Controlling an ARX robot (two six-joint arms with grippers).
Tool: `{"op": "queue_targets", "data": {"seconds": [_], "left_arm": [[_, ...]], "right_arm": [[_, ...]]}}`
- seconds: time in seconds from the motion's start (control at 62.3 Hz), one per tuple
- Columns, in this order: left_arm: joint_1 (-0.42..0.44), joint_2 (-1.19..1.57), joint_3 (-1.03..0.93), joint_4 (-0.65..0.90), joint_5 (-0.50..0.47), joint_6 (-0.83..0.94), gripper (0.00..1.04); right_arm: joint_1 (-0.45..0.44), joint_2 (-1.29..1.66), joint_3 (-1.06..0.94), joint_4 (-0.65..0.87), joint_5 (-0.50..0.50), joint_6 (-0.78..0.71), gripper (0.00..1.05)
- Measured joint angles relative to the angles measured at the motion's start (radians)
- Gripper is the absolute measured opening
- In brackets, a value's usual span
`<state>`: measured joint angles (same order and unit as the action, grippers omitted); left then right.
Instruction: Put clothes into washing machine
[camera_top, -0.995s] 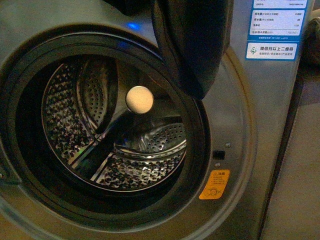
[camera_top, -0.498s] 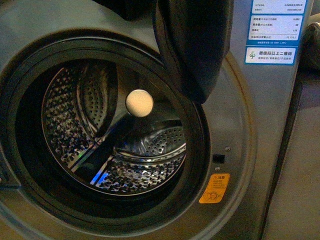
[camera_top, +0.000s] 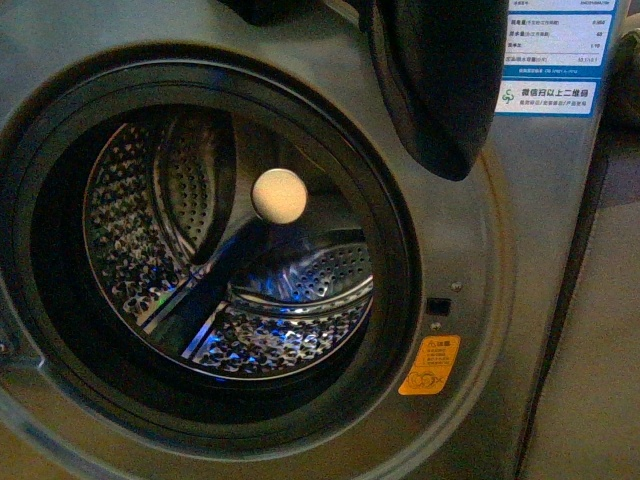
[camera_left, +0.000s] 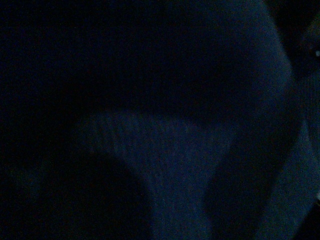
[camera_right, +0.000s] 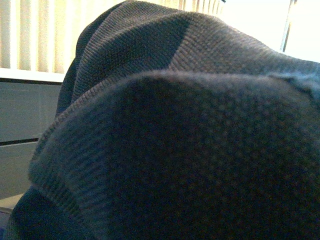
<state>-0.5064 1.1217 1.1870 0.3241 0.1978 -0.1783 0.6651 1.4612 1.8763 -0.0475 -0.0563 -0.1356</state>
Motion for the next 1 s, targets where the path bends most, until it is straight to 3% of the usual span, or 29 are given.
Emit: {"op": "queue_targets", "data": {"seconds": [0.578,0.803,0.995], "left_arm": [[-0.057,0.177,0.143,0.101,-0.264,-0.055,0.98],[-0.031,0.180,0.146,0.140,-0.338,-0.060,0.66],[-0.018,0.179,0.146,0.148,-0.355,-0.060,0.39]], "right_arm": [[-0.003,0.000,0.000,0.000,0.003,0.000,0.13],[-0.003,0.000,0.000,0.000,0.002,0.000,0.15],[-0.003,0.000,0.000,0.001,-0.001,0.000,0.44]]}}
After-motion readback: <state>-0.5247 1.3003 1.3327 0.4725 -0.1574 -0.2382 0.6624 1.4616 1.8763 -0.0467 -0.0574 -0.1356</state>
